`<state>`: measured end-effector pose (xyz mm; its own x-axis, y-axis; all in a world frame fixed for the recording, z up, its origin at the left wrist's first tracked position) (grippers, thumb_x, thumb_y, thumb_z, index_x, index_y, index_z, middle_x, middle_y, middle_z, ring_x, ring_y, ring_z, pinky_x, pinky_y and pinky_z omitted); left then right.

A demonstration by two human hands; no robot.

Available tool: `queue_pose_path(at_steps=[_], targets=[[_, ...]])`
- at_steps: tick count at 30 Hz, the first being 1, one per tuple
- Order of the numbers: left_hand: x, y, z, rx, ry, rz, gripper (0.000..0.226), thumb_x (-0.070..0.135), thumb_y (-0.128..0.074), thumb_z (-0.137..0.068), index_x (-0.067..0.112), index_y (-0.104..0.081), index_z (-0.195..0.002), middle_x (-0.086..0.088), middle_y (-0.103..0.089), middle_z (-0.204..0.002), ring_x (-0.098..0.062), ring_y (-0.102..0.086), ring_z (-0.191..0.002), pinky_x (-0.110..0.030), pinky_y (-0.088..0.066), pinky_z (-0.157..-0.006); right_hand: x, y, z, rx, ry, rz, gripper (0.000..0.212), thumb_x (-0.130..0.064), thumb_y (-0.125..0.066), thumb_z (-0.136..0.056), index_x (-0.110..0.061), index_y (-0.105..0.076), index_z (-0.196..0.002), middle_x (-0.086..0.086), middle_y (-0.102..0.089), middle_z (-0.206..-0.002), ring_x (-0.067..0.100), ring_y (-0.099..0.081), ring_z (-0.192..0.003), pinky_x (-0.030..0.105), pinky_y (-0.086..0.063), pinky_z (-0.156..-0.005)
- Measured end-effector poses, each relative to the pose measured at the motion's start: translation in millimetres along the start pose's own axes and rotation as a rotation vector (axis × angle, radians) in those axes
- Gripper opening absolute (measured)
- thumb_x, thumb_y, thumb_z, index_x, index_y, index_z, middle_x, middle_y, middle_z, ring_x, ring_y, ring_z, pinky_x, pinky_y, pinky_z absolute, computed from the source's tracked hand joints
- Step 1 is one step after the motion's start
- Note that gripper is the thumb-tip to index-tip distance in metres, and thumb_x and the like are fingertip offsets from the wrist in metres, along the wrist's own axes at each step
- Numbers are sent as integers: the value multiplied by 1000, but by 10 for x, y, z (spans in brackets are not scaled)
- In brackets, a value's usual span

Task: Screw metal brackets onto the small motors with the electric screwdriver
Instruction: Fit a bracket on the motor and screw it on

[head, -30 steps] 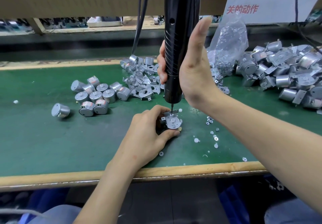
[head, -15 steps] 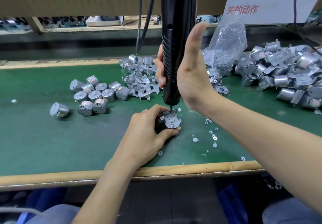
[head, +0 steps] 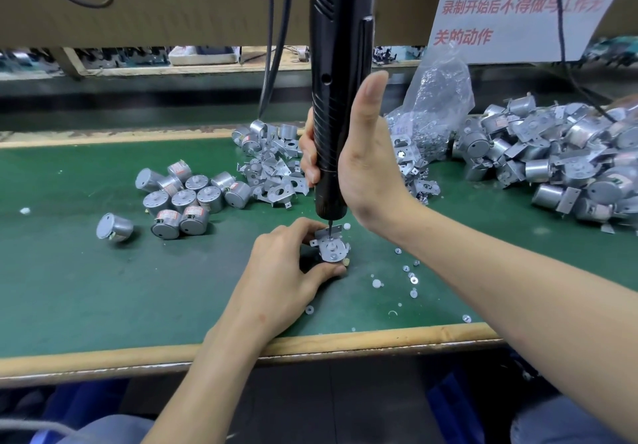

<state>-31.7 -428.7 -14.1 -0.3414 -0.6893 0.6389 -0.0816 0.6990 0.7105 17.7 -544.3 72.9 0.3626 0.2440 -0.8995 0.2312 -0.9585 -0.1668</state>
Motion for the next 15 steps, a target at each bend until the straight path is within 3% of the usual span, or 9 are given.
queue_pose_path(at_steps=[5, 11, 15], targets=[[1, -5, -6, -9, -13, -20, 48, 48, -82, -73, 31, -62, -113, 12, -68, -101, -9, -60, -98, -20, -40, -77, 15, 31, 34, 32, 44, 23, 79, -84, -28, -69, -9, -51, -71, 3, -52, -57, 21, -50, -47, 38, -43, -52], [-23, 2, -10, -33, -31, -20, 47, 48, -82, -72, 33, -62, -112, 17, -66, -97, 0, -57, -88, -4, -38, -74, 41, 126, 41, -3, 95, 119, 75, -70, -52, -79, 4, -54, -86, 4, -62, -66, 22, -63, -54, 34, -53, -58], [-14, 19, -17, -29, -60, -3, 43, 44, -84, -72, 34, -63, -108, 34, -56, -81, 16, -52, -81, -1, -36, -72, 141, 258, 157, -20, 23, 450, 40, -50, -68, -94, -10, -61, -87, 8, -71, -75, 23, -70, -69, 41, -58, -72]])
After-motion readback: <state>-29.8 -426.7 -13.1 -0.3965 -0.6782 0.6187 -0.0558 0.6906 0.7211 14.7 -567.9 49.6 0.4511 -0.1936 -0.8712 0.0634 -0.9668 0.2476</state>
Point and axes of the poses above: each hand's wrist, its own z-axis away from the middle knuckle, its own y-axis out of the back of the hand, x = y × z, the point moved 2 cm from there along -z, towards the middle knuckle
